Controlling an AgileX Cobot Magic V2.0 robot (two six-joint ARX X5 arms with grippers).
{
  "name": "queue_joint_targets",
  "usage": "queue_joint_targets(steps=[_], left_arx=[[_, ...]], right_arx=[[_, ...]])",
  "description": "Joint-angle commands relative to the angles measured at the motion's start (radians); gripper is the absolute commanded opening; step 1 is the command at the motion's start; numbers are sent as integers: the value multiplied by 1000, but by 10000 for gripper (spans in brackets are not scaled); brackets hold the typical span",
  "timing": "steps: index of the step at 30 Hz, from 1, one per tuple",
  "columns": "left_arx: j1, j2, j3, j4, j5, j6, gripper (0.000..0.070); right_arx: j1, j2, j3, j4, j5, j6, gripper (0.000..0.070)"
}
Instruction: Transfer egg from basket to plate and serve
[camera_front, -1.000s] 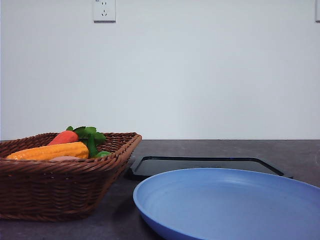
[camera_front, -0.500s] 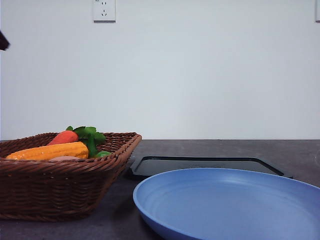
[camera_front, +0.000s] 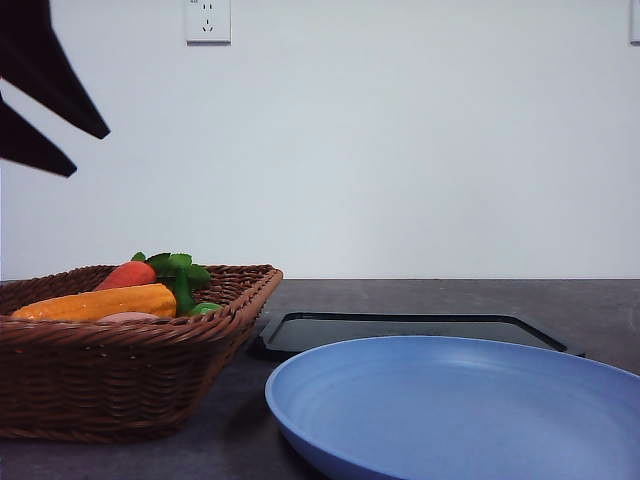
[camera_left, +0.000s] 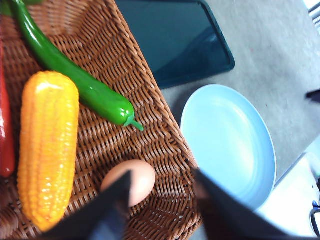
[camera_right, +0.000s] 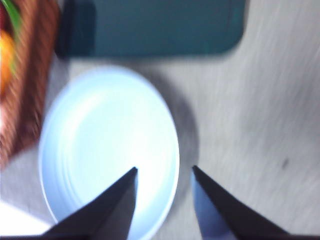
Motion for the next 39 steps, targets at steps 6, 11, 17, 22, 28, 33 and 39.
queue_joint_targets(steps=[6, 11, 17, 22, 28, 33, 39], left_arx=[[-18, 12, 15, 8, 6, 18, 342], [-25, 12, 15, 7, 6, 15, 342], [-31, 12, 15, -1, 6, 16, 342], [-42, 12, 15, -1, 6, 16, 342], [-58, 12, 15, -3, 6, 16, 342], [-76, 12, 15, -33, 6, 32, 342], [-116, 12, 16, -67, 0, 100, 366]], right_arx=[[59, 22, -109, 127, -1, 100, 240], [94, 57, -180, 225, -1, 146, 211], [131, 142, -201, 291, -4, 146, 210], [156, 216, -201, 367, -7, 147, 169], [159, 277, -201, 410, -38, 147, 81], [159, 277, -201, 414, -44, 146, 0], [158, 215, -198, 398, -45, 147, 0]])
